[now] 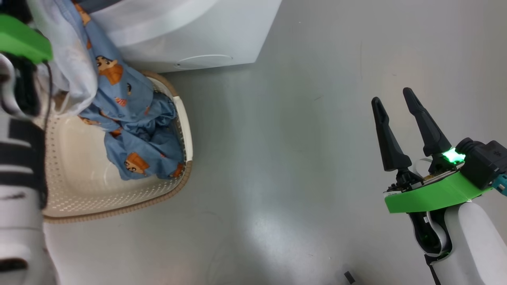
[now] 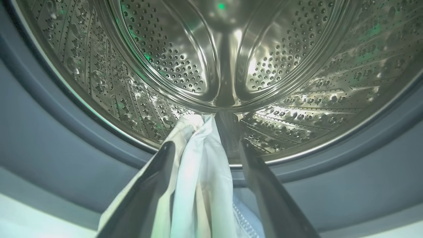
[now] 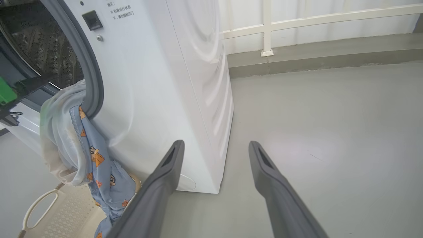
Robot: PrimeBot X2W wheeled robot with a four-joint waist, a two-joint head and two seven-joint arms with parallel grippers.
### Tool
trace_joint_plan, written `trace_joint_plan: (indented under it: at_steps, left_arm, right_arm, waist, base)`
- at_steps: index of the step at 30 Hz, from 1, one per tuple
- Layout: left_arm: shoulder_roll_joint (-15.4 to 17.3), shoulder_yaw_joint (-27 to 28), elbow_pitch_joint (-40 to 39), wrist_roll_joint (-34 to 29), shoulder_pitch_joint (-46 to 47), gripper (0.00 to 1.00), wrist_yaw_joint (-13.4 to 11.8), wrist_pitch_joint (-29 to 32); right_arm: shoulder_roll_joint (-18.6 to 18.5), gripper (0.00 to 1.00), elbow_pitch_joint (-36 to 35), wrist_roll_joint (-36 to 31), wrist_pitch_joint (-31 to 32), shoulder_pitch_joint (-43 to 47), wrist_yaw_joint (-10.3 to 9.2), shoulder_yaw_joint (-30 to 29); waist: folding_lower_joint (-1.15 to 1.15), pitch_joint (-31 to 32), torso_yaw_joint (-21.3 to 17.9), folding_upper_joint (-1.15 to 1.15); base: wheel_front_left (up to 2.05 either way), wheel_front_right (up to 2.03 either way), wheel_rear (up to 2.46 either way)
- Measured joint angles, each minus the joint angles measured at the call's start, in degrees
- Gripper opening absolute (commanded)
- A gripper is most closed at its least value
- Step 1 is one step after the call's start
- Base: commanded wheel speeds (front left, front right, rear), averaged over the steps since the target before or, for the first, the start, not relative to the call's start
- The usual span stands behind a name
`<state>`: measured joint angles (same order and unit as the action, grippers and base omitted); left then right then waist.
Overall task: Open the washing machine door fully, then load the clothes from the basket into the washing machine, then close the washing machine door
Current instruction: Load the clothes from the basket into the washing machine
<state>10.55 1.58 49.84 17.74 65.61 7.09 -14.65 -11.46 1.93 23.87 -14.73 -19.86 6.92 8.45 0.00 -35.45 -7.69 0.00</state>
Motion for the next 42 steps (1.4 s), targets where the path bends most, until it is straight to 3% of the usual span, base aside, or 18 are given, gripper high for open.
trace_joint_plan:
  at_steps: [12,24,31,42]
  left_arm:
    - [-4.9,4.3,-17.3,-2.6,-18.9,1.00,0.3,0.0]
    - [-8.4,8.9,-33.8,-3.8,-41.7,1.00,0.3,0.0]
    - [-8.6,9.2,-38.3,-3.2,-48.8,1.00,0.3,0.0]
    - [-8.7,7.7,-36.8,-1.2,-49.2,1.00,-0.3,0.0]
  right_arm:
    - [-0.7,1.00,-0.3,-0.1,0.0,0.1,0.00,-1.1]
    - [-0.9,1.00,-0.2,-0.1,0.0,0.1,0.00,-0.8]
    - [-1.0,1.00,-0.2,-0.1,0.0,0.1,0.00,-0.9]
    - [-1.0,1.00,-0.2,-0.1,0.0,0.1,0.00,-0.7]
  waist:
    - [0.00,0.5,2.6,0.00]
    - [0.00,1.3,1.8,0.00]
    - [0.00,1.3,1.7,0.00]
    - [0.00,0.6,1.2,0.00]
  base:
    - [0.00,0.00,0.00]
    - [0.00,0.00,0.00]
    - [0.00,0.00,0.00]
    - [0.00,0.00,0.00]
